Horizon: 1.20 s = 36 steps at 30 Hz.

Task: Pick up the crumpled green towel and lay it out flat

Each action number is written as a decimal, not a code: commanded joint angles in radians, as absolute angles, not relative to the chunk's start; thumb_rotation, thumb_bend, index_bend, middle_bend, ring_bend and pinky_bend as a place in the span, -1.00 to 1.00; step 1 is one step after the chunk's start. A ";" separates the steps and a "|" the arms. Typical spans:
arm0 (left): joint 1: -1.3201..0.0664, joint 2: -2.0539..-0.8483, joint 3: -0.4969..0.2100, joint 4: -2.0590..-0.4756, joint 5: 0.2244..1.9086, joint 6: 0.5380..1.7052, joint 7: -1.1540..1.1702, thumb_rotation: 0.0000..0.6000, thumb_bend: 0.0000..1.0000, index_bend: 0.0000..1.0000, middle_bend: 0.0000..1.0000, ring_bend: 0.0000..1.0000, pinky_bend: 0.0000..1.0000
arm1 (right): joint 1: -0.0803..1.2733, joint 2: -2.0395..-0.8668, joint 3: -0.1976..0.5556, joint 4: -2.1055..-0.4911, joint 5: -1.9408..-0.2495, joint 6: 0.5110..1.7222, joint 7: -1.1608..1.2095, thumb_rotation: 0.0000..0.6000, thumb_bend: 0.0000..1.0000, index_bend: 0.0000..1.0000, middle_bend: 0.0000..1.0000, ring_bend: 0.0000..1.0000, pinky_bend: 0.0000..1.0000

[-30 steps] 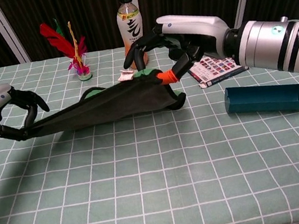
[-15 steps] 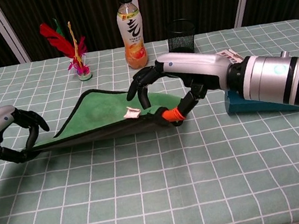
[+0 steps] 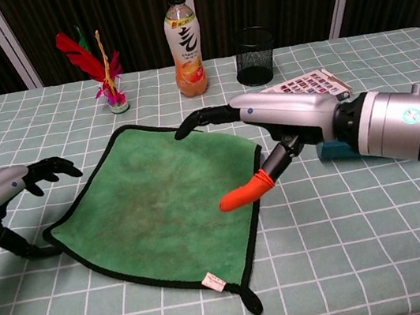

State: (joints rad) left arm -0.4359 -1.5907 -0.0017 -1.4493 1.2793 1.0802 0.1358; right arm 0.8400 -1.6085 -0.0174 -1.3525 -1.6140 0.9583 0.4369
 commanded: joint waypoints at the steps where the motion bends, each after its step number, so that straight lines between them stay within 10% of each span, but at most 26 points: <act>1: -0.431 -1.585 -0.006 -1.457 1.290 1.094 0.135 0.84 -0.88 -0.59 -0.69 -0.68 -0.51 | 0.829 -1.583 -0.010 -1.372 -1.611 0.978 0.416 0.14 -1.00 -0.77 -0.94 -1.00 -1.00; 14: -0.403 -1.548 -0.077 -1.477 1.252 1.159 0.122 1.00 -0.88 -0.59 -0.69 -0.68 -0.51 | 0.835 -1.461 0.054 -1.397 -1.454 0.865 0.258 0.20 -0.69 -0.57 -0.87 -1.00 -1.00; 21: -0.368 -1.492 -0.118 -1.464 1.183 1.199 0.131 1.00 -0.85 -0.59 -0.69 -0.68 -0.52 | 0.722 -1.392 0.079 -1.456 -1.362 1.017 0.066 0.91 -0.68 -0.54 -0.80 -1.00 -1.00; 36: -0.243 -1.339 -0.117 -1.541 1.176 1.352 0.139 1.00 -0.81 -0.58 -0.69 -0.68 -0.53 | 0.415 -1.197 0.029 -1.553 -1.336 1.329 0.072 0.94 -0.68 -0.57 -0.81 -1.00 -1.00</act>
State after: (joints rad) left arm -0.2548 -1.3480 -0.1224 -1.5269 1.1679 1.3333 0.1323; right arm 0.4505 -1.2214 0.0405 -1.5397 -1.3306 1.2949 0.0533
